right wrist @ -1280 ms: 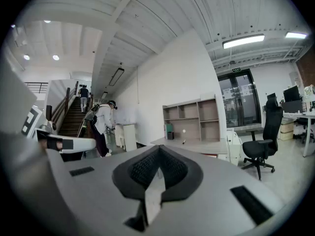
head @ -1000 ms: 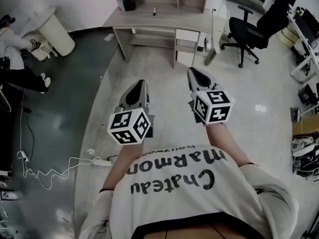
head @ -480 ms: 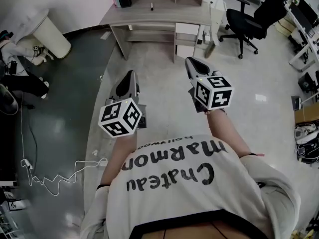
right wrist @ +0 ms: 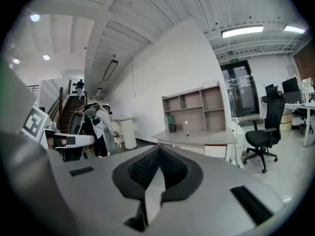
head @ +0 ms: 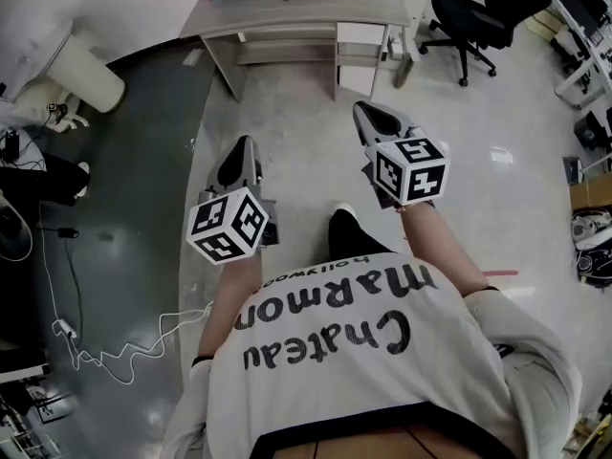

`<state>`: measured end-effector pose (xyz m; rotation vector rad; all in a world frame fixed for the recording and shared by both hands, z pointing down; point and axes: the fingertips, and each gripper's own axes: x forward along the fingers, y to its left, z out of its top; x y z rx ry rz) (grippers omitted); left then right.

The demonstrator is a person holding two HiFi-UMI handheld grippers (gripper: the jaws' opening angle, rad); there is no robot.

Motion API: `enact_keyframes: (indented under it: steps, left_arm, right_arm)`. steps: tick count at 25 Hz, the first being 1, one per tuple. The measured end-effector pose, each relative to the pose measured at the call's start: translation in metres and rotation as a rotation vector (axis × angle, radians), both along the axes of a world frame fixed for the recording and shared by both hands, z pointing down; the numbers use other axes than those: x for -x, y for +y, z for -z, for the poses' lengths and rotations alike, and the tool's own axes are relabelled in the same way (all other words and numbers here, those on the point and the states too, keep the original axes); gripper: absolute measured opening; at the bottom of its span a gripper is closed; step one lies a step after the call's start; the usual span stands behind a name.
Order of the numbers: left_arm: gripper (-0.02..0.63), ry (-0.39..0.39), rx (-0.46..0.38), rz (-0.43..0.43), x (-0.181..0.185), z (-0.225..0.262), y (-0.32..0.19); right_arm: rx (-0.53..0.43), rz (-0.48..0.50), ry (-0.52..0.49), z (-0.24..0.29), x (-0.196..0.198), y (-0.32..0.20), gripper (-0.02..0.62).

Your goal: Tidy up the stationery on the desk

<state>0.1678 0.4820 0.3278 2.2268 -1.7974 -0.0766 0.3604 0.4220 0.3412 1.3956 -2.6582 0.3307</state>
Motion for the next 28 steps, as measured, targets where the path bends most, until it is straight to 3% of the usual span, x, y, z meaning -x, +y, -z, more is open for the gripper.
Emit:
enact_keyframes:
  steps: [6, 10, 15, 22, 28]
  left_arm:
    - [0.017, 0.029, 0.041, 0.002, 0.020, -0.025, -0.044]
    - [0.017, 0.028, 0.044, -0.010, 0.038, -0.036, -0.089]
    - [0.017, 0.026, 0.034, 0.000, 0.071, -0.025, -0.155]
    - [0.017, 0.031, -0.038, 0.005, 0.099, 0.005, -0.235]
    - [0.017, 0.049, -0.049, 0.017, 0.115, 0.009, -0.271]
  right_arm:
    - [0.004, 0.028, -0.010, -0.015, 0.020, -0.041, 0.009]
    - [0.033, 0.040, 0.024, -0.036, 0.040, -0.092, 0.009]
    - [0.095, 0.041, -0.026, -0.042, 0.070, -0.164, 0.009]
    - [0.009, 0.064, -0.042, 0.001, 0.105, -0.254, 0.009]
    - [-0.036, 0.086, -0.030, 0.017, 0.123, -0.290, 0.009]
